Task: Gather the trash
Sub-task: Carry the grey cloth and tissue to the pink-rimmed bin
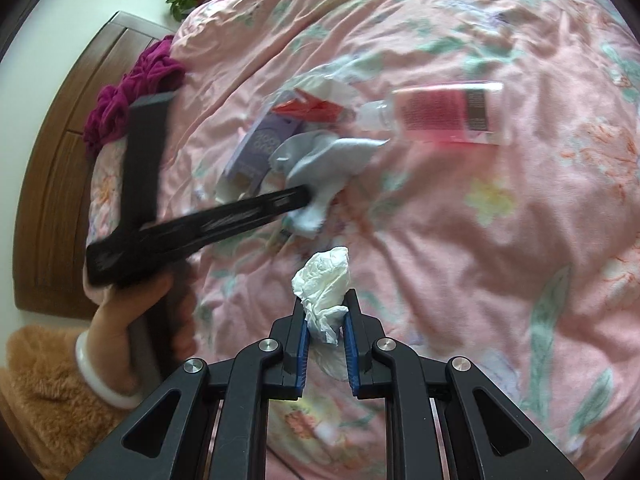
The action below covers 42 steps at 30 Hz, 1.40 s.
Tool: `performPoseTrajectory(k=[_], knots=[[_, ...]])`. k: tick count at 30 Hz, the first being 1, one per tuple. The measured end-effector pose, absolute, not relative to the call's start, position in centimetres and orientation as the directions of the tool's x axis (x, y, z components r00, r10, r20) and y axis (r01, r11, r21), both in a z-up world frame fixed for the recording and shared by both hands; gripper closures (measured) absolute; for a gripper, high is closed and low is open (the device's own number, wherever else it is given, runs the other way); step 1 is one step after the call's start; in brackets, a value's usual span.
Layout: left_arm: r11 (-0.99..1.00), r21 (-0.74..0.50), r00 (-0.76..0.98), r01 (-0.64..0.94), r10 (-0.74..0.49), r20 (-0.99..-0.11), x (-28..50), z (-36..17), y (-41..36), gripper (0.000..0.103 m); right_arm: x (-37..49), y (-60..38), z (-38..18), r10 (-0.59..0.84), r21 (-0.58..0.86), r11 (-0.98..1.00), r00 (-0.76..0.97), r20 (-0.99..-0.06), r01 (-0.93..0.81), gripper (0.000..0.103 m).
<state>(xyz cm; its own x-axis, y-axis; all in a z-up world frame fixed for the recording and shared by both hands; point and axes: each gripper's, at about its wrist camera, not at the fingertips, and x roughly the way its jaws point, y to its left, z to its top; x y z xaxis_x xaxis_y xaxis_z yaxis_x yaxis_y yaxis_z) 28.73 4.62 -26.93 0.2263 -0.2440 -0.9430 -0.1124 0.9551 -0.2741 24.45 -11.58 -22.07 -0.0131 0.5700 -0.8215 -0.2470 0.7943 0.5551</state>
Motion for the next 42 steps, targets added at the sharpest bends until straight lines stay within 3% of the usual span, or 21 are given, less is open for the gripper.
performPoseTrajectory(k=[1,3,5,7,8,13,18,28,42], knots=[[0.95,-0.29,0.241,-0.113,-0.257,-0.936,29.2,-26.9,4.3,0.043,24.3,-11.5,-22.0,0.568,0.553,0.795,-0.017,-0.823,-0.25,0.088],[0.951,-0.293,0.262,-0.102,-0.258,-0.93,29.9,-26.9,3.4,0.019,24.2,-11.5,-22.0,0.567,0.554,0.795,-0.022,-0.824,-0.249,0.087],[0.958,-0.278,0.272,-0.076,-0.248,-0.93,30.6,-27.2,2.6,0.02,24.1,-11.7,-22.0,0.564,0.552,0.797,-0.022,-0.825,-0.244,0.087],[0.948,-0.307,0.278,-0.089,-0.272,-0.921,30.9,-27.5,2.8,0.085,24.0,-12.1,-22.0,0.565,0.553,0.801,-0.018,-0.825,-0.229,0.087],[0.949,-0.297,0.272,-0.103,-0.26,-0.926,31.0,-27.5,3.1,0.098,24.0,-12.3,-22.0,0.566,0.554,0.802,-0.015,-0.825,-0.224,0.087],[0.945,-0.32,0.292,-0.066,-0.288,-0.912,29.9,-26.4,4.2,0.099,24.3,-12.8,-22.0,0.574,0.562,0.802,-0.001,-0.819,-0.203,0.086],[0.916,-0.378,0.351,-0.134,-0.313,-0.882,25.8,-23.3,7.5,0.099,24.2,-12.3,-21.9,0.581,0.568,0.793,-0.009,-0.814,-0.219,0.086],[0.869,-0.319,0.417,-0.379,-0.148,-0.897,10.9,-18.5,17.9,0.099,20.4,-2.6,-19.8,0.625,0.622,0.656,-0.153,-0.765,-0.428,0.086],[0.574,-0.211,0.329,-0.791,0.108,-0.938,-16.9,-19.2,29.0,0.099,2.6,15.5,-16.3,0.495,0.638,0.301,-0.455,-0.74,-0.709,0.086]])
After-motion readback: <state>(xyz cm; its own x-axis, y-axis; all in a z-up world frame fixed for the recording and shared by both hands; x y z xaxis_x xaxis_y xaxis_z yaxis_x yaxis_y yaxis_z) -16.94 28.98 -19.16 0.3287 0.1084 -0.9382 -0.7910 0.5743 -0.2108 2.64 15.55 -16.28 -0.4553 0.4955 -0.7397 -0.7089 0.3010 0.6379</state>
